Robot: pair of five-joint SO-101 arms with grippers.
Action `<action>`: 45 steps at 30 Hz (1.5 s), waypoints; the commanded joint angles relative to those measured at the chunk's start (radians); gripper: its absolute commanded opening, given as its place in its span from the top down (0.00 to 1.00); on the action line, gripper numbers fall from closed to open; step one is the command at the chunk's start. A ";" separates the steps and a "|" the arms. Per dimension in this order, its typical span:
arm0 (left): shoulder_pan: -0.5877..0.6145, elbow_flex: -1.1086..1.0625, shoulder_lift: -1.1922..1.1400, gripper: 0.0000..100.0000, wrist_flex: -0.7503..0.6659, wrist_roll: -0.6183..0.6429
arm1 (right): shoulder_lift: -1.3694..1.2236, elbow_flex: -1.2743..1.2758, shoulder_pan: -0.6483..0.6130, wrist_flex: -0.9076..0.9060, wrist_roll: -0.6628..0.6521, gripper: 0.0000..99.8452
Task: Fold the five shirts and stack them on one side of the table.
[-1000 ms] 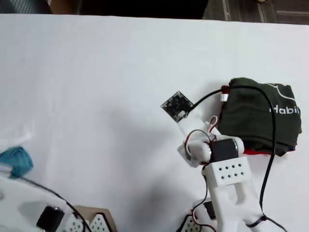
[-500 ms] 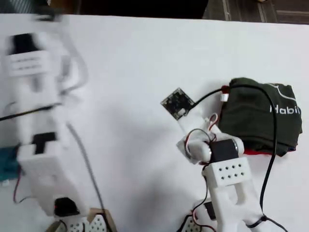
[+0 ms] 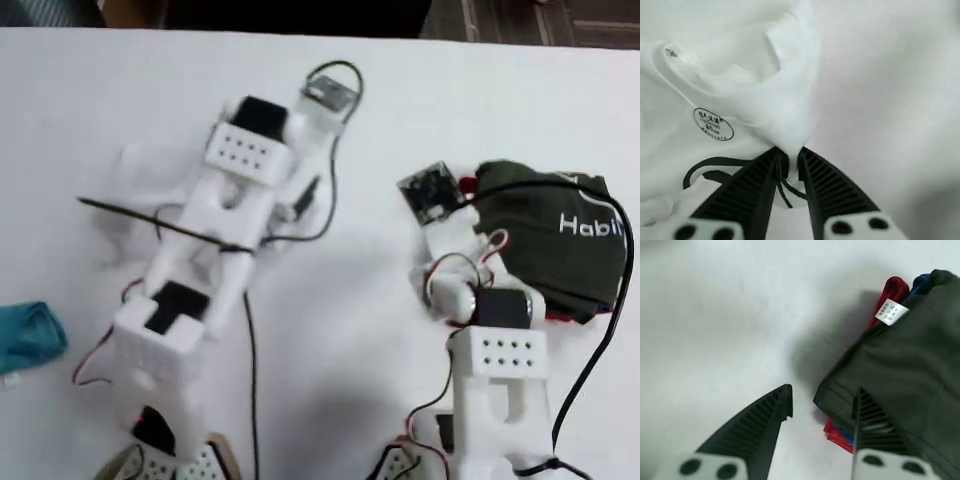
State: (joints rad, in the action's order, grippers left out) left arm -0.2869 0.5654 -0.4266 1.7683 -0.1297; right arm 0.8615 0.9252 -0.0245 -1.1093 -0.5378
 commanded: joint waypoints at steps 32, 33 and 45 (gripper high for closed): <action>0.766 -0.769 0.256 0.74 -0.635 -0.034 | -0.845 -0.683 -0.556 0.071 0.002 0.80; 0.766 -0.802 0.256 0.74 -0.667 -0.012 | -0.889 -0.703 -0.559 0.087 0.002 0.80; 0.802 -0.954 0.261 0.74 -0.784 0.121 | -1.242 -0.907 -0.498 0.165 -0.006 0.92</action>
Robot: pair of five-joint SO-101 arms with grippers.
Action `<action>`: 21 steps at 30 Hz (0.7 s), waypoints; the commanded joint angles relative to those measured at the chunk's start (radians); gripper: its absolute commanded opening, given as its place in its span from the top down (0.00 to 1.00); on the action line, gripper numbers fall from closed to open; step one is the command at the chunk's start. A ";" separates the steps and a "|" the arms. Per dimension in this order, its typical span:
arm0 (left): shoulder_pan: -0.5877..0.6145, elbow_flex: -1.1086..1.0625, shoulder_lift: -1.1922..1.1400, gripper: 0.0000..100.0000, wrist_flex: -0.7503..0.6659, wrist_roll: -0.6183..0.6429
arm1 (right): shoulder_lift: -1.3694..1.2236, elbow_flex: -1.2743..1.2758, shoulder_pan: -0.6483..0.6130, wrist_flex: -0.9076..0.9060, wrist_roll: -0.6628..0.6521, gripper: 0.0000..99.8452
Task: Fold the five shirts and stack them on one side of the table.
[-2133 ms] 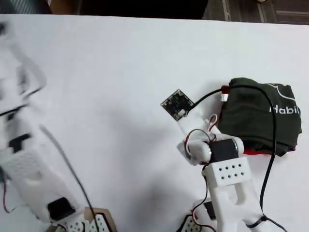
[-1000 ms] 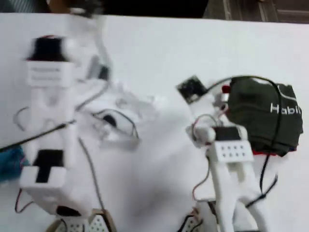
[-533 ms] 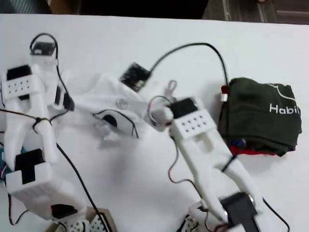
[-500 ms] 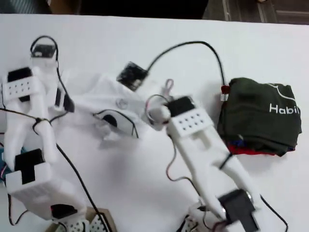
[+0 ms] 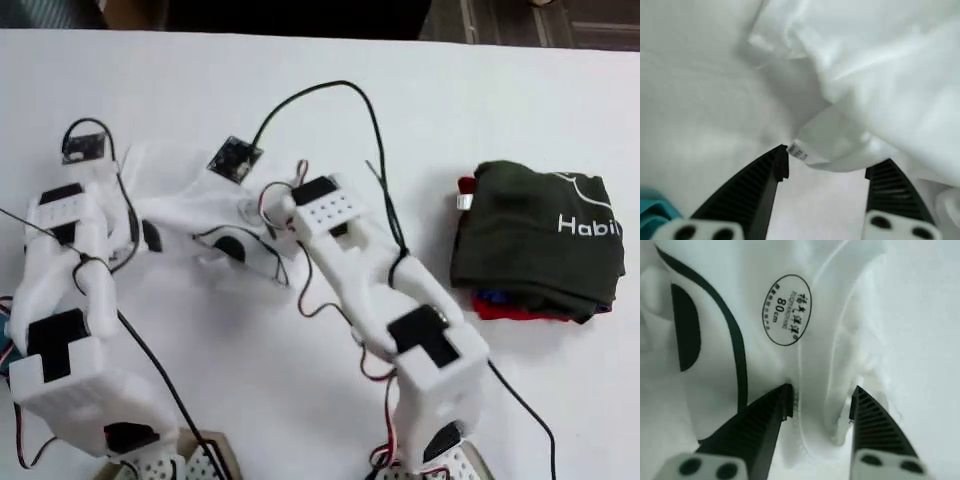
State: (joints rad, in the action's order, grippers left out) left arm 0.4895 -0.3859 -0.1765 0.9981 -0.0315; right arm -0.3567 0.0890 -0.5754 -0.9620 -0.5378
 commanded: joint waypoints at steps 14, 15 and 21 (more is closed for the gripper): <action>0.135 -0.002 0.006 0.74 -0.044 0.127 | -0.038 -0.117 0.354 0.005 0.002 0.98; 0.135 -0.002 0.006 0.74 -0.044 0.127 | -0.022 -0.124 0.344 -0.012 0.002 0.98; 0.135 -0.002 0.006 0.74 -0.049 0.127 | 0.127 -0.196 0.252 -0.134 -0.002 0.90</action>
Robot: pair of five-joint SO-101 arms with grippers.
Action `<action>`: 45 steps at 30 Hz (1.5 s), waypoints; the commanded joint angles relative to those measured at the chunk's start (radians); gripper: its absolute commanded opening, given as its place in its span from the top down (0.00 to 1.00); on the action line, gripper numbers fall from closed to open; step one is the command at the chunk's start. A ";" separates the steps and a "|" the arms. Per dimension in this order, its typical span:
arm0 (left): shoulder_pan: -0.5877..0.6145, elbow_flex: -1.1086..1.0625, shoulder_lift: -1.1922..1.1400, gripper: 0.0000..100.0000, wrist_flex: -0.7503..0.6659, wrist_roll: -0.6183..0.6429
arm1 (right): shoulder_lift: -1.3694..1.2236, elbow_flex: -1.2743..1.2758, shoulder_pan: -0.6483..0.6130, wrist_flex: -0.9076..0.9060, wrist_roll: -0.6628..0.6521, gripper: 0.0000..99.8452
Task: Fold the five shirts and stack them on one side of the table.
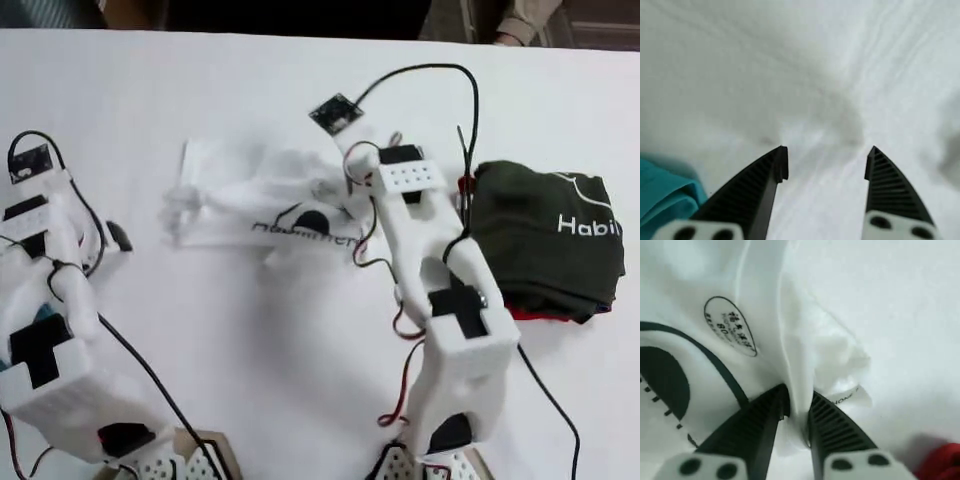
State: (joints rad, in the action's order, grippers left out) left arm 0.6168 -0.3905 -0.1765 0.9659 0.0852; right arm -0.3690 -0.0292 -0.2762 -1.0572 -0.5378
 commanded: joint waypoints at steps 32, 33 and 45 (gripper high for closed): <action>0.012 0.002 0.008 0.74 -0.015 0.012 | -0.340 -0.539 -0.213 0.053 0.002 0.97; 0.012 0.002 0.006 0.74 -0.015 0.012 | -0.335 -0.582 -0.193 0.018 0.002 0.98; 0.011 0.002 0.006 0.74 -0.017 0.012 | -0.271 -0.764 -0.005 -0.154 0.002 0.98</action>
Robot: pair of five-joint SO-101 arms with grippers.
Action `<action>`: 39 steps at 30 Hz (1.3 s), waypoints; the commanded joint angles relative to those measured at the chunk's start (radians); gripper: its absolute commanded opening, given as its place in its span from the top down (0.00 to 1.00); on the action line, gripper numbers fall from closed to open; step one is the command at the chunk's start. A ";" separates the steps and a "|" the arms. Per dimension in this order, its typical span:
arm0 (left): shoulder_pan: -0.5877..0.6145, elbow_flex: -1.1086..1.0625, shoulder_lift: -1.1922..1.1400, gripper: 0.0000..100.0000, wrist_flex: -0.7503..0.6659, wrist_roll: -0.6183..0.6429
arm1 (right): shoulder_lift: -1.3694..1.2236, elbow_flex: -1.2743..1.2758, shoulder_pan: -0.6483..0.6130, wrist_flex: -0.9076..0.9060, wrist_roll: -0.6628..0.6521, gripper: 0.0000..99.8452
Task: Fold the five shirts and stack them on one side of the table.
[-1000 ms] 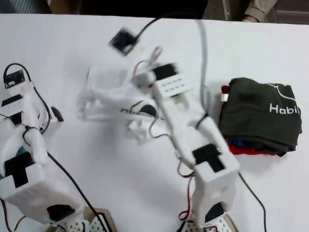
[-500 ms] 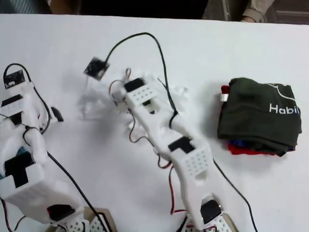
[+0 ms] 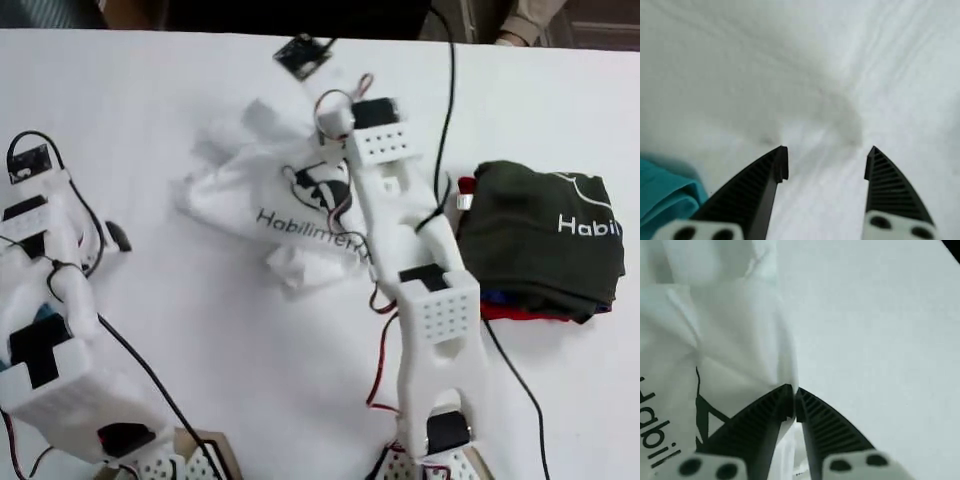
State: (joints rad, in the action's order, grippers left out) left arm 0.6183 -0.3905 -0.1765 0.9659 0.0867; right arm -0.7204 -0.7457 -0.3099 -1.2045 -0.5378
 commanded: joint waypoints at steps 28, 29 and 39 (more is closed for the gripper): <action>-0.517 0.323 -0.017 0.74 -0.178 -0.325 | 0.090 -0.146 0.194 -0.088 0.048 0.98; -0.516 0.328 -0.035 0.73 -0.195 -0.327 | 0.091 -0.157 0.197 -0.084 0.048 0.98; -0.511 0.374 -0.241 0.74 -0.192 -0.327 | 0.094 -0.206 0.312 -0.031 0.048 0.98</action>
State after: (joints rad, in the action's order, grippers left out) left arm 0.1089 -0.0852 -0.3989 0.7864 -0.2371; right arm -0.7158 -0.9022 -0.0399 -1.2781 -0.4902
